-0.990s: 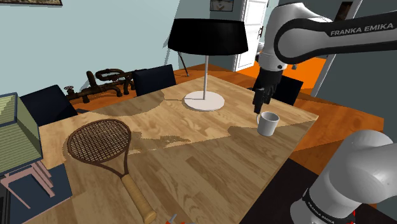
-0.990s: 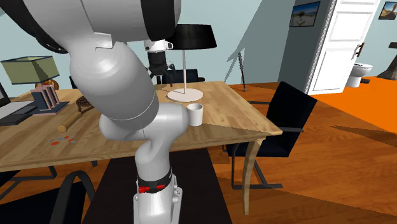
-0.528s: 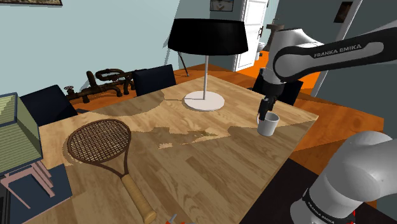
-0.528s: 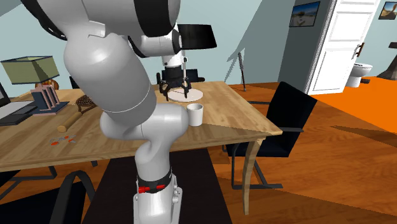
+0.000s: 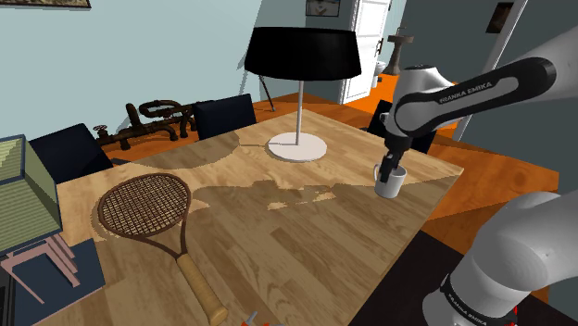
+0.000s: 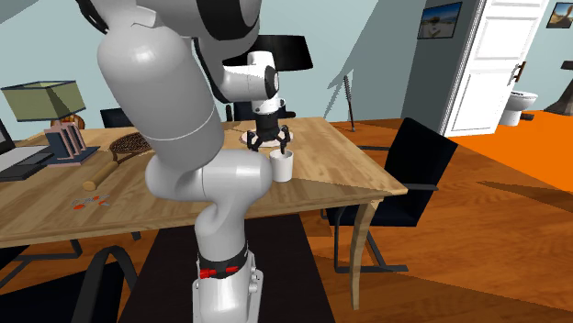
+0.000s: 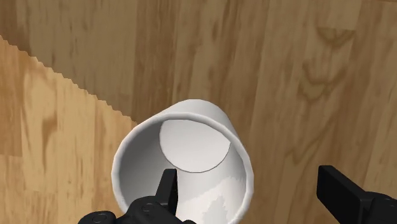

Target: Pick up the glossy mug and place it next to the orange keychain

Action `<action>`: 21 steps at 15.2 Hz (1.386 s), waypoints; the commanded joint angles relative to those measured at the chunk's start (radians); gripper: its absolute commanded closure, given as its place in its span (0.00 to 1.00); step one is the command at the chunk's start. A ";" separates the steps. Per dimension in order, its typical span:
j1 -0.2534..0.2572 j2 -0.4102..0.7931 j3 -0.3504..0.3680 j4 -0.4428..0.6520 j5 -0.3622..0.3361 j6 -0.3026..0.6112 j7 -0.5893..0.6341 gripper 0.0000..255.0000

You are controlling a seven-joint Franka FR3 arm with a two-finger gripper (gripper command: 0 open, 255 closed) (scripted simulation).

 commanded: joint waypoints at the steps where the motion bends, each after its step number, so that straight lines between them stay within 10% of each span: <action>1: -0.002 0.019 -0.006 -0.015 -0.006 0.035 -0.001 0.00; 12: -0.005 0.057 -0.016 -0.040 -0.014 0.098 0.001 0.00; 13: -0.005 0.057 -0.016 -0.040 -0.014 0.098 0.001 1.00; 21: -0.005 0.057 -0.016 -0.040 -0.014 0.098 0.001 1.00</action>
